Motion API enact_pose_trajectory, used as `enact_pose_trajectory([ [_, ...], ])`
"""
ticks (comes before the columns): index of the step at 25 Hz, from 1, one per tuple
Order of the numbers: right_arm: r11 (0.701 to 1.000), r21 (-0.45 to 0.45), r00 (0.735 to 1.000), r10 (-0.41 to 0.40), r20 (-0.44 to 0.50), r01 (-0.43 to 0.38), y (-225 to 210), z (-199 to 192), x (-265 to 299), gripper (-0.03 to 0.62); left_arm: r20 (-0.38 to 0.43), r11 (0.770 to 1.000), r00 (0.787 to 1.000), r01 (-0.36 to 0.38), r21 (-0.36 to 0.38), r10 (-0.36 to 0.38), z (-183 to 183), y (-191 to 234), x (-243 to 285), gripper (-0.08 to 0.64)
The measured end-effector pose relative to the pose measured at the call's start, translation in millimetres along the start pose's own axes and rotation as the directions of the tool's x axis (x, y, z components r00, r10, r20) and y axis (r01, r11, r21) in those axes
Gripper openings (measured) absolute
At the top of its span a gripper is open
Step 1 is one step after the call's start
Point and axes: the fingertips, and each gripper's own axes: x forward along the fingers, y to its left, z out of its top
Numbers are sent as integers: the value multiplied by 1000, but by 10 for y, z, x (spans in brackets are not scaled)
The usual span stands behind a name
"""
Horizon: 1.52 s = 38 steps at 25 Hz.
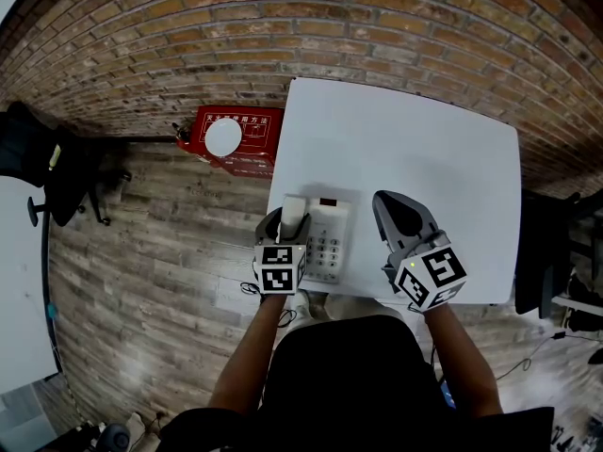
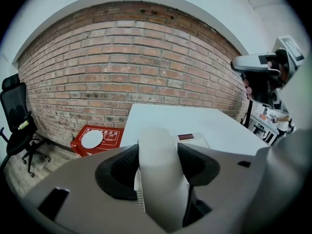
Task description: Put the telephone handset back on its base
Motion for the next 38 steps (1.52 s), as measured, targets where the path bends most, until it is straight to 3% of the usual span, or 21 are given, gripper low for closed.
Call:
enact_pose_trajectory([
  [18, 1000, 6, 1000, 6, -13, -6, -43, -44, 30, 13, -12, 999, 999, -30, -22, 30, -88, 51, 50, 257],
  [26, 1000, 11, 1000, 9, -19, -9, -42, -67, 65, 12, 8, 1000, 1000, 6, 18, -6, -66, 28, 82, 258],
  [38, 1000, 11, 1000, 1, -26, -1, -37, -64, 79, 13, 39, 999, 999, 38, -30, -37, -54, 33, 71, 276],
])
